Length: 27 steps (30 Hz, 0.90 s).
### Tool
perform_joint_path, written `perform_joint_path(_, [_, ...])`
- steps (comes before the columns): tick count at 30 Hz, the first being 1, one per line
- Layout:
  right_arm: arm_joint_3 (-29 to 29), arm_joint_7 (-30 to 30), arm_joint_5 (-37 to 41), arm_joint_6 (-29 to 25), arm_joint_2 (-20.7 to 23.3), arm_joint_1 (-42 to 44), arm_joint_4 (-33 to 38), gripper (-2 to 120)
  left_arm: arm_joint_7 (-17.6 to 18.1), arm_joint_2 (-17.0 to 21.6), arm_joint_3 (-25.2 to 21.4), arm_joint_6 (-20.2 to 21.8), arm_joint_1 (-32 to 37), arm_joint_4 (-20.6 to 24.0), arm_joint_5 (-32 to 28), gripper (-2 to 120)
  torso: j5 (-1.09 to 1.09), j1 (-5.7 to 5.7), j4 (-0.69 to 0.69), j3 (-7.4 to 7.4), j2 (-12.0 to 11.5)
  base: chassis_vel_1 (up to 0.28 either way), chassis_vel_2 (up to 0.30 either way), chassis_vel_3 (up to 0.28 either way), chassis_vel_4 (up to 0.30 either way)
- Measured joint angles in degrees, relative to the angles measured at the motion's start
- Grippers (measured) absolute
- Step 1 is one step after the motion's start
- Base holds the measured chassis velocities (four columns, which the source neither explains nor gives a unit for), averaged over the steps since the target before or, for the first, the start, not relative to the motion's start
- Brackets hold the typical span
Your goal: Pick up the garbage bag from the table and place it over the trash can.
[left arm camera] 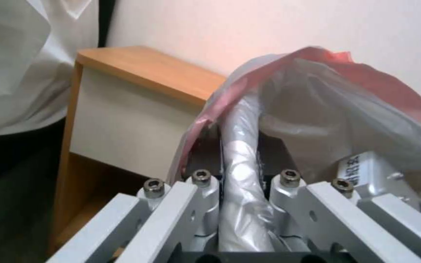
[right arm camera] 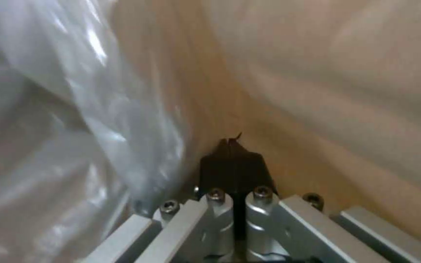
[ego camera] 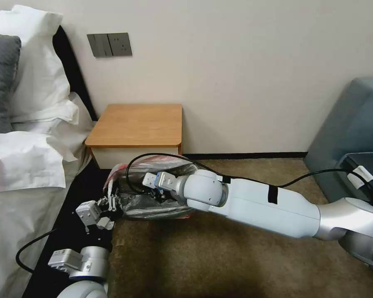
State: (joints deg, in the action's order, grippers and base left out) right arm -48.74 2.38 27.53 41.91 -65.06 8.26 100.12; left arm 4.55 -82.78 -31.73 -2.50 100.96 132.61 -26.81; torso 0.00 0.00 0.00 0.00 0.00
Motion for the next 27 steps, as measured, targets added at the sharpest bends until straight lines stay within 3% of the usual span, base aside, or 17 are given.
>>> perform_joint_path(27, [-4.1, 0.6, -4.5, -0.1, -0.1, -1.2, -2.0, 0, -0.6, -0.4, 1.2, -0.6, -0.4, 0.2, 1.4, 9, 0.0, 0.0, 0.0, 0.0, 0.0, 0.0, 0.0, 0.0, 0.0])
